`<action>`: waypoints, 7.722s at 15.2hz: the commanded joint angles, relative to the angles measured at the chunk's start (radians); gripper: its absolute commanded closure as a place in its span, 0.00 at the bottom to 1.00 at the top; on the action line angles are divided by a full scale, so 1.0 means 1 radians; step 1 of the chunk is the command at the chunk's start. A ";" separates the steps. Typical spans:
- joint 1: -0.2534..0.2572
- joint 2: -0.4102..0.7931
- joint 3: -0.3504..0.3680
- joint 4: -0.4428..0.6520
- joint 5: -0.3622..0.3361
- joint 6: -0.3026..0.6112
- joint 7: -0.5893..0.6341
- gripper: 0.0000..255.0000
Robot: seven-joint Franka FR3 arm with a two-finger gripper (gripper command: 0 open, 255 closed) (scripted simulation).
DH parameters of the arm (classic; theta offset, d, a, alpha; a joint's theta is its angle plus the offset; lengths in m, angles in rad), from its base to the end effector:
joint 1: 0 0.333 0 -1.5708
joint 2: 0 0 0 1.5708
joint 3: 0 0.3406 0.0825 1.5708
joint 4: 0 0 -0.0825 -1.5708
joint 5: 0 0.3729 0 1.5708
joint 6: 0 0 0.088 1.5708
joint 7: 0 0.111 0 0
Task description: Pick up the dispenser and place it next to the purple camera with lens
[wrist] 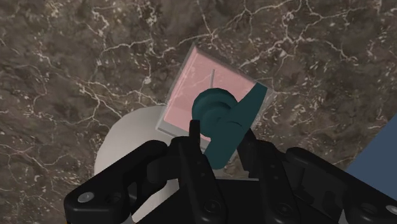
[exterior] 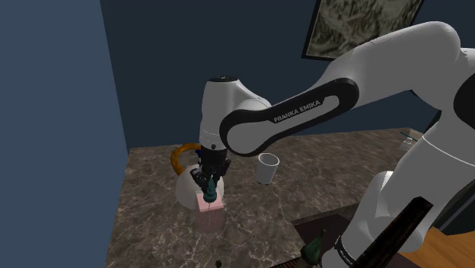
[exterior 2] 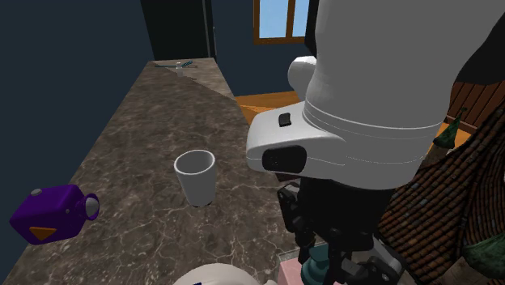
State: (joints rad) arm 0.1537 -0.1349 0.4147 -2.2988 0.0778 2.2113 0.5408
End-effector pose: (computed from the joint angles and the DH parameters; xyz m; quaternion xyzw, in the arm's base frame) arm 0.4058 0.2668 0.4292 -0.9998 0.0101 -0.0135 0.0136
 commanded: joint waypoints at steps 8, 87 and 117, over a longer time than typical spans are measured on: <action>0.000 0.000 0.000 0.000 0.000 0.000 0.000 1.00; -0.273 0.449 -0.312 1.044 -0.082 -0.618 -0.543 1.00; -0.335 0.631 -0.341 0.955 -0.083 -0.348 -0.636 1.00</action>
State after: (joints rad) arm -0.1808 0.4924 0.0744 -1.3360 -0.0054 1.8504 -0.0941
